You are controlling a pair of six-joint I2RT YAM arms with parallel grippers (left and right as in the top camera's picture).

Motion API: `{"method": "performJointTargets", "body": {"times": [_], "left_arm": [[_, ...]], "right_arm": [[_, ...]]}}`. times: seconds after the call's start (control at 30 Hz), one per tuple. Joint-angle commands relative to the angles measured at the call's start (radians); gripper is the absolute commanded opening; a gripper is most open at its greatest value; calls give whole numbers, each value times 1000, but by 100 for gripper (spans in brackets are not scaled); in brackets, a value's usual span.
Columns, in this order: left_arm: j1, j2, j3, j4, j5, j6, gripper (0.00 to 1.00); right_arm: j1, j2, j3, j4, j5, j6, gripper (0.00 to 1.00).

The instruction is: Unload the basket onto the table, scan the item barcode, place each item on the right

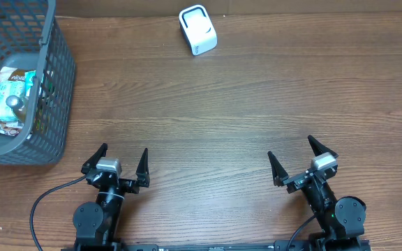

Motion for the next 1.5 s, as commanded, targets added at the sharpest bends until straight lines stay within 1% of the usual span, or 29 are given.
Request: {"method": "performJointTargets", "body": {"times": [0.0,0.13,0.37,0.47,0.57,0.73,0.9,1.03,1.1,1.3,1.4,1.47], "left_arm": [[-4,-10,-3,-3,-3,-11,100],[-4,-10,-3,-4,-30,-11,100],[-4,-10,-3,-4,-22,-10,100],[-4,-10,12,1,19,-6,100],[-4,-9,90,-25,100,4,100],[-4,39,287,-159,107,22,100],[-4,162,500,-356,107,60,100],[-4,288,650,-453,107,81,100],[-4,361,720,-499,117,79,100],[-5,620,914,-636,216,79,100],[-7,761,1015,-754,219,79,100],[-6,834,1059,-806,219,79,100]], "right_arm": [[-4,-10,-11,2,10,-5,100],[-4,-10,-11,3,10,-5,100],[-4,-10,-11,2,10,-5,100],[-4,-10,-11,3,10,-5,100],[-4,-10,-11,3,10,-5,100],[-4,-10,-11,2,10,-5,100],[-4,-10,-11,3,10,-5,100],[-4,-10,-11,2,10,-5,100],[-4,-10,-11,3,10,-5,100],[-4,-10,-11,2,10,-5,100],[-4,-10,-11,2,10,-5,100],[-4,-10,-11,2,10,-5,100]]}}
